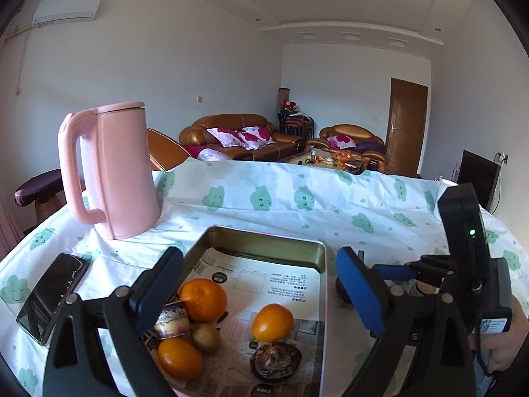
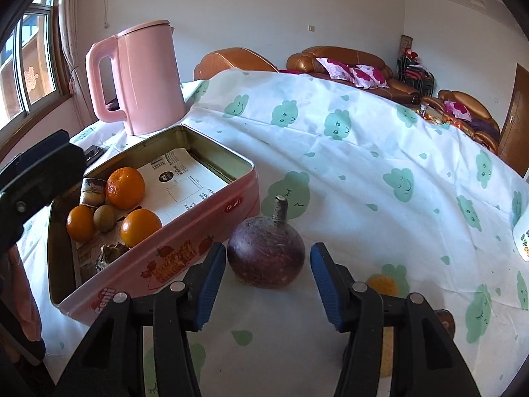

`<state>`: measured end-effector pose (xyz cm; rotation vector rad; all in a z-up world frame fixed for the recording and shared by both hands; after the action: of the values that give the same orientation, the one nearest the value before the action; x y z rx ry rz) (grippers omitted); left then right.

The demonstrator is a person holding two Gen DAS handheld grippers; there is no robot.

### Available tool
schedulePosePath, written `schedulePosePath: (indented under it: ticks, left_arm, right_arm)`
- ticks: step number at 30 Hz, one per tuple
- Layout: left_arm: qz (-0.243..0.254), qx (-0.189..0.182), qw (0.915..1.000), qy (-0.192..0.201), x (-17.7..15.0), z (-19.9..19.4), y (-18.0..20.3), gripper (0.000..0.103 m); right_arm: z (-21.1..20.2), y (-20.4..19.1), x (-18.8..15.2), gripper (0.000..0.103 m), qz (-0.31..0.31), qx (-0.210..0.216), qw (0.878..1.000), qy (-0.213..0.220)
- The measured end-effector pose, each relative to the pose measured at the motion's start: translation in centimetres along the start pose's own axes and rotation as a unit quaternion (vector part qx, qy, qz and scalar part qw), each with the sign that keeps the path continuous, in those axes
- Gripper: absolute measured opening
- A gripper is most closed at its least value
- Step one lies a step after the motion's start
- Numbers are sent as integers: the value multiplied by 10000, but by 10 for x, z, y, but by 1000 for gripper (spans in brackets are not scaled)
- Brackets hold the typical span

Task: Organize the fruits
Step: 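Grasp the purple stemmed fruit with the right gripper while the left grasps another white-lidded jar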

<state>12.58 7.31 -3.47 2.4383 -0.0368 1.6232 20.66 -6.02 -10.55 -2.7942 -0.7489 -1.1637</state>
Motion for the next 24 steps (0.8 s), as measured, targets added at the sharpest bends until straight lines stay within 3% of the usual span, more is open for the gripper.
schedulePosePath:
  ticks: [5, 8, 12, 15, 19, 24]
  left_arm:
    - [-25, -105, 9999, -14, 0, 0, 2, 96]
    - [46, -213, 9998, -36, 0, 3, 13, 96]
    - [189, -414, 9989, -97, 0, 10, 37, 96]
    - [238, -696, 9970, -223, 0, 23, 61, 96]
    - [155, -1260, 9906, -513, -8, 48, 96, 96]
    - [317, -1502, 9833, -981, -21, 78, 132, 95]
  right_arm:
    - [5, 2, 4, 54, 268, 106, 9995, -131]
    - [-15, 8, -3, 54, 305, 21, 9994, 145]
    - [-61, 43, -12, 54, 633, -376, 9940, 811]
    - [-87, 82, -25, 54, 975, -933, 9847, 1103]
    - [-92, 124, -44, 54, 1316, -1464, 9746, 1067]
    - [-88, 150, -56, 54, 1504, -1728, 9683, 992]
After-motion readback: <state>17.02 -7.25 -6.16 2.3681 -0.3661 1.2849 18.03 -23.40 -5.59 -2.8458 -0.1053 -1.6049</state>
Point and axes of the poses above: each gripper's, at about its wrist camera, not at the fingertips, and z roughly the way its jaws point, y to its right, x to its top, the point moved 5 cm from there along z, roughly the way its jaws point, and after that the axes turned 15 degrees about -x, right-handed, at the moved point
